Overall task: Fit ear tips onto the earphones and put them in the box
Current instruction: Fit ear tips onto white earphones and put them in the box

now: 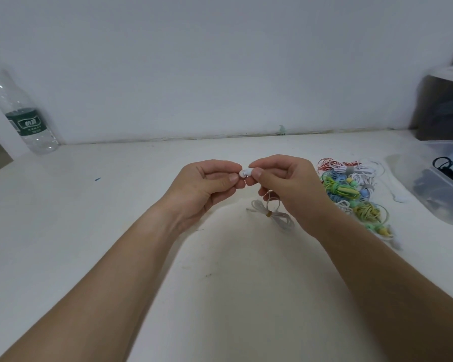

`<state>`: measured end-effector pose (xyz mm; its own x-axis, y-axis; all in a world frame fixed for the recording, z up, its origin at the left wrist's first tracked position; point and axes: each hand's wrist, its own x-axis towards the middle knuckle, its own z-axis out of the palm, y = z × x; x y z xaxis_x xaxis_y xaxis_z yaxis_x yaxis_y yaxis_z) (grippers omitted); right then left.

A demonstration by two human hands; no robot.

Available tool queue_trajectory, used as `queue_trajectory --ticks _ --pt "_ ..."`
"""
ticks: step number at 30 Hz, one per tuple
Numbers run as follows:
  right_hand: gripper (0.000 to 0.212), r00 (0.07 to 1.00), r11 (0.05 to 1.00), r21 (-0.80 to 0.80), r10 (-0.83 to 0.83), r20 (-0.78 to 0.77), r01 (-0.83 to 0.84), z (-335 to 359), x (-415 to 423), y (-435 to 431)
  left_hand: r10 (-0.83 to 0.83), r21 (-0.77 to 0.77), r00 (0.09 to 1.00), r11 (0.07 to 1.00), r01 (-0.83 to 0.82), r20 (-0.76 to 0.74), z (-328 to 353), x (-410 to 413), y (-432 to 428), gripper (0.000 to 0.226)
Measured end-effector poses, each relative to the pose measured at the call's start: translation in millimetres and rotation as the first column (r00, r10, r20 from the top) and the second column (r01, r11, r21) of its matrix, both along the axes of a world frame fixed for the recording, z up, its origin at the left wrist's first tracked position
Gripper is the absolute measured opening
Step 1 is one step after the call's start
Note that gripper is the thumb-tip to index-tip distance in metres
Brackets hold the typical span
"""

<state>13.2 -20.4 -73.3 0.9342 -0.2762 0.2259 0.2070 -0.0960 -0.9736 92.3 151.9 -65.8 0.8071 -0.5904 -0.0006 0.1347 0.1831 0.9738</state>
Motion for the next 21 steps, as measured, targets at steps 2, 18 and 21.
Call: queue_trajectory --ticks 2,18,21 --pt "0.008 1.000 1.000 -0.006 0.008 -0.012 -0.008 0.3 -0.3 -0.8 -0.010 0.015 1.000 1.000 0.010 0.011 0.6 -0.7 -0.1 0.015" --pt "0.009 0.973 0.976 -0.021 0.216 -0.081 -0.218 3.8 -3.8 -13.9 -0.098 0.094 0.994 0.991 0.092 0.057 -1.2 -1.4 2.4 0.016" --pt "0.009 0.979 0.980 -0.031 0.192 -0.065 -0.195 3.7 -3.4 -12.3 -0.082 0.089 0.995 0.993 0.076 0.061 -1.0 -2.6 1.6 0.014"
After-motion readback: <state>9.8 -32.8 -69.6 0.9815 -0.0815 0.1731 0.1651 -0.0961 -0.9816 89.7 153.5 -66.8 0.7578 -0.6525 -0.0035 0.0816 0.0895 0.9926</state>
